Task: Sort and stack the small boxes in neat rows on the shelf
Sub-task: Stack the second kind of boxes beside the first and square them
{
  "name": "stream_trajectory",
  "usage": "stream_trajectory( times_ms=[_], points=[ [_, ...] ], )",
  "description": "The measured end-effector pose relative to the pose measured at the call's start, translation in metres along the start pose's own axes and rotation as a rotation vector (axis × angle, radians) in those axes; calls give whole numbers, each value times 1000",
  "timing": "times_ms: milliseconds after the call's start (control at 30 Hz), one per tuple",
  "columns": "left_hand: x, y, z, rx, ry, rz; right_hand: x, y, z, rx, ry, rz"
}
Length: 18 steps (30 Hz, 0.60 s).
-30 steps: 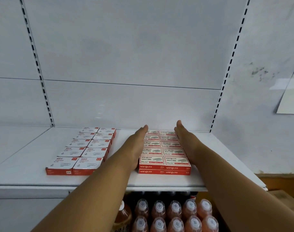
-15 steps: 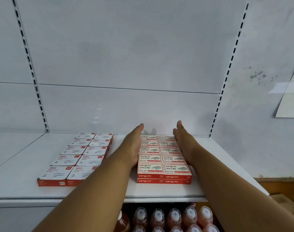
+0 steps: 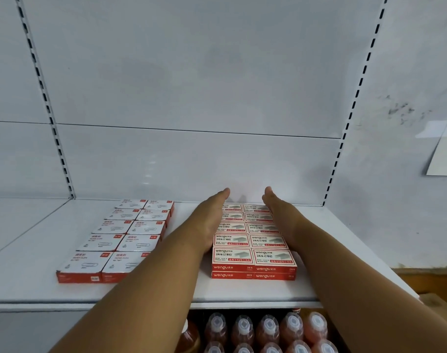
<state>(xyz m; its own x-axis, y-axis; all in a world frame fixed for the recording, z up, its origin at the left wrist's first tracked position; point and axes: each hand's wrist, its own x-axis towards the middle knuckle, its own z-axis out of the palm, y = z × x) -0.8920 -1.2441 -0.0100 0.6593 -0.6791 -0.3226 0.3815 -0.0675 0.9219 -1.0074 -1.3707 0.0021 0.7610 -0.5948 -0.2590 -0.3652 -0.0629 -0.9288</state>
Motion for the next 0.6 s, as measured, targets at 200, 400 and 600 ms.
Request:
stream_trajectory(
  times_ms=[200, 400, 600],
  points=[
    [-7, 6, 2, 89, 14, 26, 17, 0, 0, -192, 159, -109],
    [-1, 8, 3, 319, 131, 186, 20, 5, -2, -54, 191, -156],
    [1, 7, 1, 200, 105, 123, 21, 2, -7, 259, -7, -58]
  ],
)
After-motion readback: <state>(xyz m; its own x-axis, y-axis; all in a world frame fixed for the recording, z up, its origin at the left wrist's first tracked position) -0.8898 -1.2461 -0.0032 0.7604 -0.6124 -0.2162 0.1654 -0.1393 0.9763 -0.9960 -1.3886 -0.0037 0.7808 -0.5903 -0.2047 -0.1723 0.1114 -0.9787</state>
